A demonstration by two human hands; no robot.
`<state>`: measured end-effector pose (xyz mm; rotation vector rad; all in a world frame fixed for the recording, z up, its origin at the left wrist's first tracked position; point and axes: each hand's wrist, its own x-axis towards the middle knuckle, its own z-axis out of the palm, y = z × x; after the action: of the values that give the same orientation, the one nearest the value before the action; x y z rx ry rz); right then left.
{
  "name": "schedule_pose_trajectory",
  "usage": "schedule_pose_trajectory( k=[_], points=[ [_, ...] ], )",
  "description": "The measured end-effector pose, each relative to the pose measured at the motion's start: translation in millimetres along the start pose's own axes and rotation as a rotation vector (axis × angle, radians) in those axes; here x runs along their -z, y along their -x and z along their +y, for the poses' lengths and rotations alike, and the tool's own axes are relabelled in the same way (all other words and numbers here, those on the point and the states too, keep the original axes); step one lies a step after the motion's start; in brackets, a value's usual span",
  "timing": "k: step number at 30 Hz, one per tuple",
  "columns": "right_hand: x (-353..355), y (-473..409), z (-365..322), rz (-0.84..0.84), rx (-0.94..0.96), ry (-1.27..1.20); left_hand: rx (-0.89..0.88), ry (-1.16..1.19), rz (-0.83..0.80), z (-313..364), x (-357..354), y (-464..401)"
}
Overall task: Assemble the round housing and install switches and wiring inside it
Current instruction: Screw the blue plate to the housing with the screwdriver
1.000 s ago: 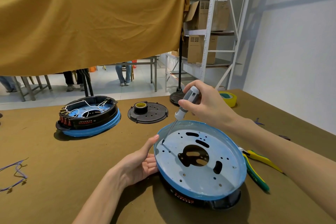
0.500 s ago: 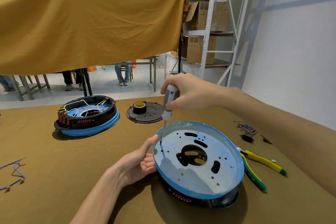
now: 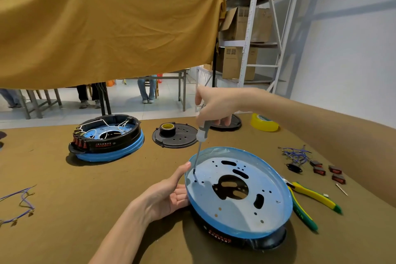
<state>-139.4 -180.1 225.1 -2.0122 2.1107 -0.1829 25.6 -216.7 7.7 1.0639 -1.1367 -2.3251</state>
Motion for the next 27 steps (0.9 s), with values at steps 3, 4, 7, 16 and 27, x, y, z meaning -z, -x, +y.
schedule_pose_trajectory(
  k=[3,4,7,16,27],
  points=[
    [-5.4,-1.5,1.0,0.069,0.026,0.015,0.000,0.000,0.006,0.6,-0.6,0.2],
    [-9.3,-1.7,-0.5,0.119,0.037,0.051,0.000,-0.005,0.009,0.7,-0.6,0.5],
    [-8.1,-0.7,-6.7,0.048,0.053,0.057,0.001,-0.016,0.018,0.9,-0.2,1.5],
    [-4.2,-6.1,-6.2,-0.037,0.020,0.029,0.001,-0.026,0.032,1.0,0.1,1.7],
    [-10.3,-8.6,3.3,0.026,0.058,0.035,0.020,-0.025,0.038,1.5,-1.3,2.6]
  ],
)
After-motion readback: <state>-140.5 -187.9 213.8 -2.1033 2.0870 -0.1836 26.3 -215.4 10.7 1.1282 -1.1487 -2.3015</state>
